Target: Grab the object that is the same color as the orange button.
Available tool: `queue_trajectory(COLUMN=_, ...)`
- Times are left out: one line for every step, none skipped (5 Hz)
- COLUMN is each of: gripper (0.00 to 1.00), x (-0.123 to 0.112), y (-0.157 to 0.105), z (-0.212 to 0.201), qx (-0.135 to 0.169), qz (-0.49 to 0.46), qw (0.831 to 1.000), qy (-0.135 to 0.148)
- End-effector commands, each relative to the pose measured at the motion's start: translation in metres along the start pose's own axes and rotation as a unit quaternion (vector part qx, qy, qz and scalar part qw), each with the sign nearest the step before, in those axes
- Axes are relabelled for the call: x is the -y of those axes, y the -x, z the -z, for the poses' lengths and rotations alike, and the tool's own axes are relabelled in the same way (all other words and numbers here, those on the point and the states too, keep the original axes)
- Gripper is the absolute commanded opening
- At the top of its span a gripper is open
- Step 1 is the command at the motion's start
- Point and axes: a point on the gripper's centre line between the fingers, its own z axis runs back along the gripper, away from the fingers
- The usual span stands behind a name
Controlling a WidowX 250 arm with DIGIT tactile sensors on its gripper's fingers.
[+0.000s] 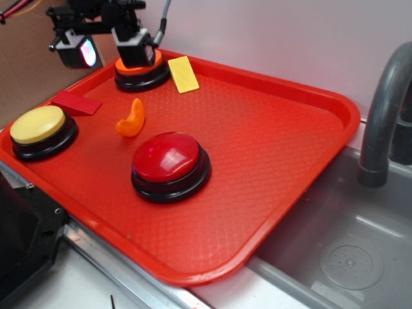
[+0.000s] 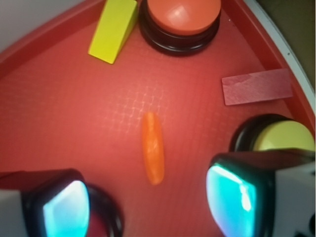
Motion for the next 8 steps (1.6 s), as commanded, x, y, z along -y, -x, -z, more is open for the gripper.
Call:
queue_trajectory(gripper=1.0, x=-0.015, y=-0.006, z=0.051, qx=-0.007, qz=-0.015, qw=1.0, qy=-0.022)
queue_trajectory(gripper=1.0, x=-0.014, y=-0.003, z=0.073, qx=-0.014, qz=-0.012, qw=1.0, qy=-0.016)
queue_trajectory(gripper=0.98, x=-0.01, y=0.001, z=0.085, qx=-0.028, qz=-0.01, qw=0.999, qy=-0.02)
queue_trajectory(gripper=0.0, x=-0.008, y=0.002, z=0.084, qx=-0.022, qz=-0.008, qw=1.0, qy=-0.015)
queue_trajectory(gripper=0.0, x=-0.007, y=0.0, z=0.069, qx=-0.023, qz=-0.001, qw=1.0, qy=-0.003)
queue_trajectory(gripper=0.0, x=-0.001, y=-0.005, z=0.03, qx=-0.027, qz=0.03, qw=0.999, qy=0.02)
queue_trajectory(gripper=0.0, x=0.012, y=-0.011, z=-0.02, qx=-0.021, qz=0.072, qw=0.996, qy=0.04)
queue_trajectory(gripper=0.0, x=0.026, y=-0.014, z=-0.064, qx=0.001, qz=0.104, qw=0.993, qy=0.057)
